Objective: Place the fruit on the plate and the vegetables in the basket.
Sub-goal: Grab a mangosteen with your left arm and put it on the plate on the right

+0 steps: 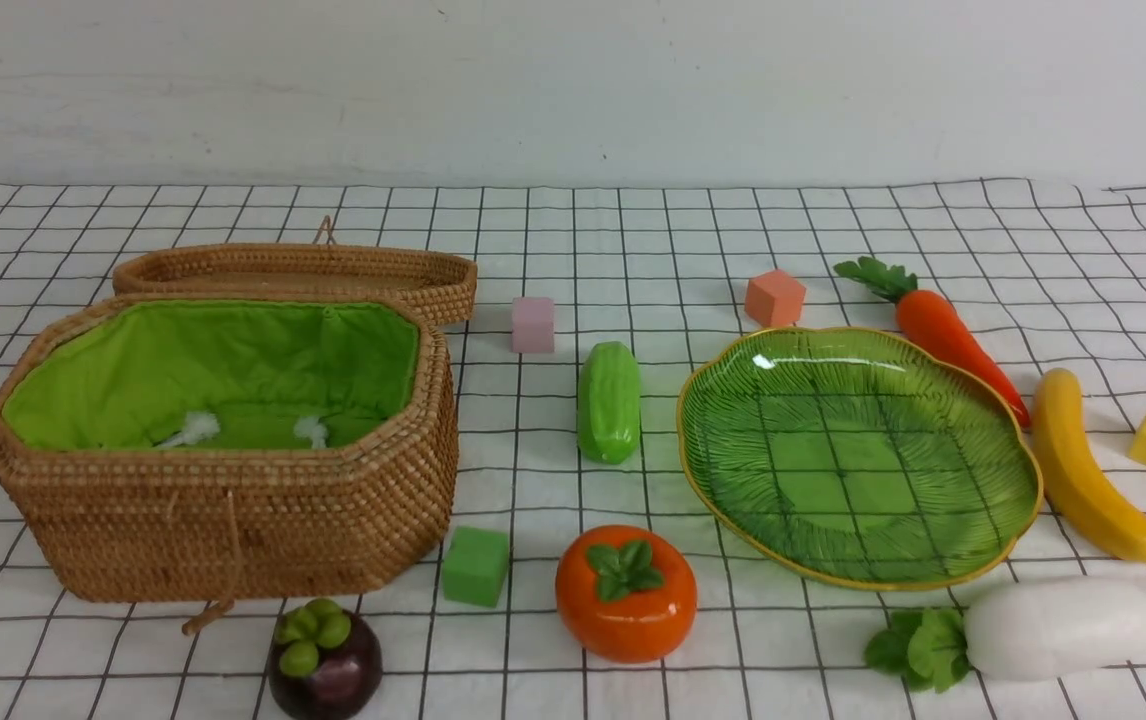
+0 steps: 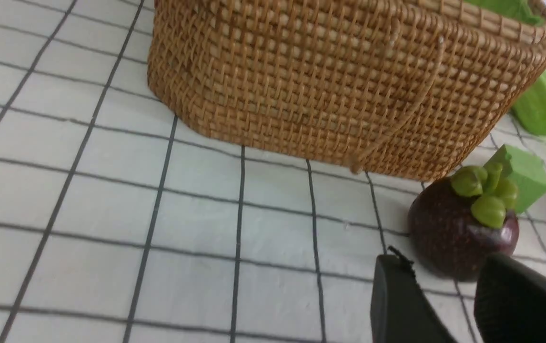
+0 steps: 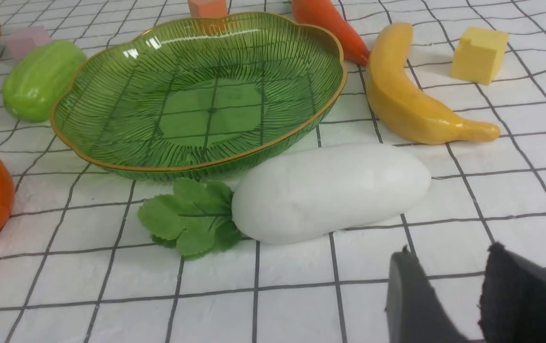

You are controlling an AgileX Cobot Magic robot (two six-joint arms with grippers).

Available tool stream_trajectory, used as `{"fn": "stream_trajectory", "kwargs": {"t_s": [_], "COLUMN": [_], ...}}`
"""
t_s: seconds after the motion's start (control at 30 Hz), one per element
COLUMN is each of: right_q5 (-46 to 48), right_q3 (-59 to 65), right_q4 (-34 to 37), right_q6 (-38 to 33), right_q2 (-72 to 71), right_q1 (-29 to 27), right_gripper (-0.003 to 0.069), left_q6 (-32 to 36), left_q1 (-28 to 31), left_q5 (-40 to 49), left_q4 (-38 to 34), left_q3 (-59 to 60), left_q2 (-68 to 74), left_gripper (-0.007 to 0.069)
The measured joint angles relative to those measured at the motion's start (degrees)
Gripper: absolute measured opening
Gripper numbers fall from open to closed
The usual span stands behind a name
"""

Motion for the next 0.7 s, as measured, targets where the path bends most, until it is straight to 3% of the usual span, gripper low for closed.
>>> {"fn": "stream_trajectory", "kwargs": {"t_s": [0.3, 0.37, 0.5, 0.53, 0.6, 0.63, 0.7], "right_q5": [0.00, 0.00, 0.00, 0.00, 0.00, 0.00, 0.00], "right_q3": [0.00, 0.00, 0.00, 0.00, 0.00, 0.00, 0.00], "right_q4": [0.00, 0.00, 0.00, 0.00, 0.00, 0.00, 0.00], "right_q6": [0.00, 0.00, 0.00, 0.00, 0.00, 0.00, 0.00], "right_q2": [0.00, 0.00, 0.00, 0.00, 0.00, 0.00, 0.00], "right_q1": [0.00, 0.00, 0.00, 0.00, 0.00, 0.00, 0.00], "right_gripper": [0.0243, 0.0243, 0.0243, 0.0243, 0.0243, 0.0243, 0.0243], "left_q6": [-15.30, -17.62, -16.89, -13.87, -10.47, -9.78, -6.36], "left_q1": [0.00, 0.00, -1.47, -2.65, -4.03, -4.12, -4.64], "left_q5": [-19.35, -19.35, -11.25, -4.23, 4.97, 5.89, 16.29], "left_q4": [-19.17, -22.10, -21.58, -18.95, -15.88, -15.18, -11.41], "left_q3": [0.00, -0.68, -8.05, -13.43, -19.53, -20.79, -27.64], "left_q2": [0.00, 0.00, 0.46, 3.05, 7.67, 8.89, 17.55], "left_gripper": [0.0237, 0.0221, 0.0126, 0.0056, -0.0008, -0.0013, -0.0013]}}
